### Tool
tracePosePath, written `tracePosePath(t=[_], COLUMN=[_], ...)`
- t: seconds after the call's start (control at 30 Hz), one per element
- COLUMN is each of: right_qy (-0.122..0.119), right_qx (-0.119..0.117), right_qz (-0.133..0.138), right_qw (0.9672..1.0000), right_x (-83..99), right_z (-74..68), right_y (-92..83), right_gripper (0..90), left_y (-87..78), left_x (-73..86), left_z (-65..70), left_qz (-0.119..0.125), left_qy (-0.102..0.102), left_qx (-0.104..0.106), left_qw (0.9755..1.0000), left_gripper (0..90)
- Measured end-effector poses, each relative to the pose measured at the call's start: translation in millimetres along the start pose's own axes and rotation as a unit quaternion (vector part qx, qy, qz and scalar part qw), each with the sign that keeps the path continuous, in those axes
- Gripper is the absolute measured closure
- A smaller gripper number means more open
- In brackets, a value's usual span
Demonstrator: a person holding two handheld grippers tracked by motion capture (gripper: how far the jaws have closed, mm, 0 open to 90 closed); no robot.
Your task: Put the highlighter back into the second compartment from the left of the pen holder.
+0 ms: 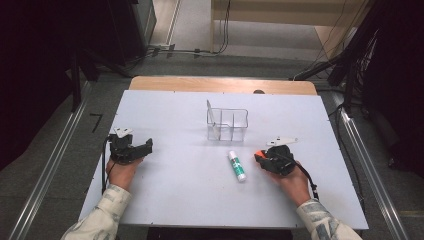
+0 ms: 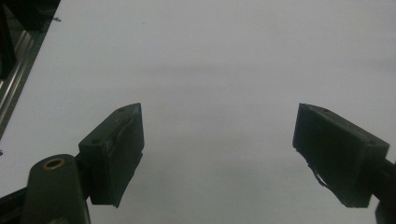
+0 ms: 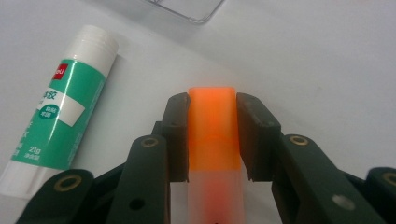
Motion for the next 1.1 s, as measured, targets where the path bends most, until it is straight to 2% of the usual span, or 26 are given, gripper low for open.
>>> tracePosePath(t=[0.23,0.33,0.53,0.73,0.83,1.1], right_qy=[-0.004,0.009,0.003,0.014,0.012,0.017], right_qx=[-0.003,-0.014,-0.008,-0.012,-0.011,-0.008], right_qz=[0.019,0.030,0.043,0.072,0.085,0.108], right_qw=[0.9998,0.9994,0.9990,0.9972,0.9962,0.9940], right_x=[-8.1,-13.3,-26.4,-49.2,-62.7,-90.0], right_z=[-1.2,-1.1,1.0,7.5,9.0,12.0], right_y=[-8.8,-13.7,-18.6,-21.5,-23.6,-23.5], right_gripper=[64.9,65.0,65.1,65.1,65.1,65.1], left_y=[0.1,-0.2,0.3,0.7,0.8,0.7], left_x=[0.0,-0.3,-0.2,-0.3,-0.6,-0.7], left_z=[-0.2,-0.1,0.3,0.4,-0.4,-0.6], left_qz=[0.000,0.001,0.002,0.002,0.001,0.002], left_qy=[0.001,0.000,-0.001,-0.001,-0.003,-0.003], left_qx=[-0.001,-0.001,-0.002,-0.002,-0.002,-0.001], left_qw=[1.0000,1.0000,1.0000,1.0000,1.0000,1.0000], left_gripper=[16.9,16.9,16.9,16.9,16.9,16.9])
Point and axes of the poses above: each handheld gripper's, and its own axes: y roughly forward along the jaws, x roughly out of its underside, z roughly to its right, the point moved 4 cm from there along y, roughly forward along the jaws, and after that the axes turned 14 degrees about -y, right-handed, at the moved point
